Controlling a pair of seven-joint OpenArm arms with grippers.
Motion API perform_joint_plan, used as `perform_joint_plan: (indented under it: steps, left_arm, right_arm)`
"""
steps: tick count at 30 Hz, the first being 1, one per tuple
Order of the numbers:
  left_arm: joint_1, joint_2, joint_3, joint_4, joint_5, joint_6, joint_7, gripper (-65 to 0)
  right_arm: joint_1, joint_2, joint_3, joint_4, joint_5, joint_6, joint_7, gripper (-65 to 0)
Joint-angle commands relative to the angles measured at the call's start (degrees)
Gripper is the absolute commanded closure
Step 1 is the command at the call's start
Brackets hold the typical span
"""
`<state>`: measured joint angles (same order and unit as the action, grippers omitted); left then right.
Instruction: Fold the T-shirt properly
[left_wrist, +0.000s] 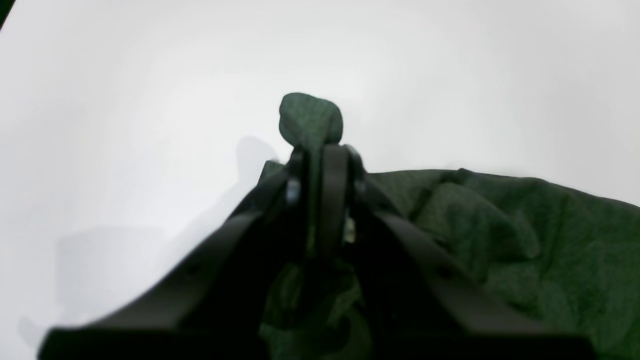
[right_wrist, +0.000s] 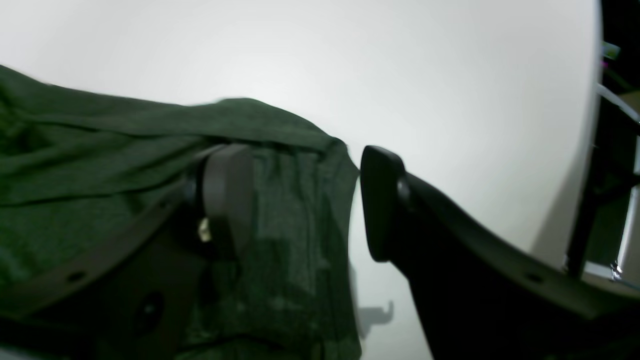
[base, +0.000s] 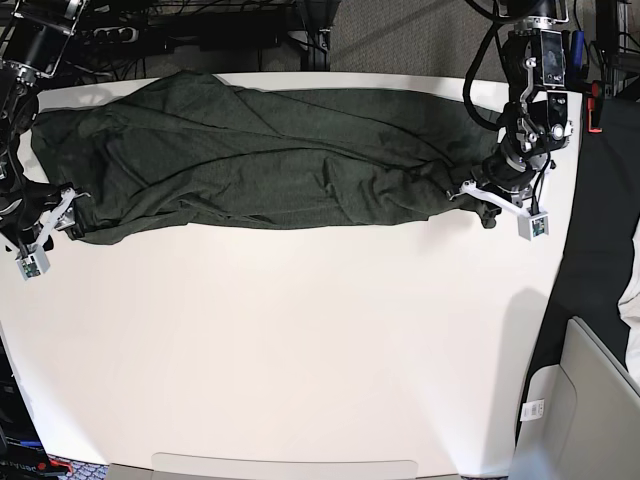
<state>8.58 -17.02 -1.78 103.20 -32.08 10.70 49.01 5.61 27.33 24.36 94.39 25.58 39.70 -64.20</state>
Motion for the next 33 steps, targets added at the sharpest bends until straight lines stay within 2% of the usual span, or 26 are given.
perform_joint_plan:
  steps: [1, 10, 19, 25, 33]
  left_arm:
    - [-0.62, -0.61, -0.11, 0.93, 0.03, -0.11, -1.32, -5.9]
    - [-0.62, -0.61, 1.39, 0.93, 0.03, -0.02, -1.32, -7.6]
    - [-0.62, -0.52, 2.09, 1.02, 0.03, -0.02, -1.32, -7.5]
    - [-0.62, -0.52, 1.91, 1.11, 0.03, -0.02, -1.32, -7.5]
    - [-0.71, -0.52, 2.0, 1.11, 0.03, -0.02, -1.32, -7.5]
  right_arm:
    - [1.65, 0.58, 0.48, 0.78, -0.4, 0.3, 1.48, -35.2]
    - [8.94, 0.76, -1.19, -3.36, -13.5, 0.3, 1.57, -35.2]
    - [17.03, 1.99, -21.24, -7.05, -29.41, 0.3, 3.85, -35.2]
    - [20.9, 4.1, -30.91, -13.82, -30.02, 0.3, 4.03, -35.2]
    - [21.43, 4.1, -37.15, -15.4, -30.02, 0.3, 5.0, -35.2]
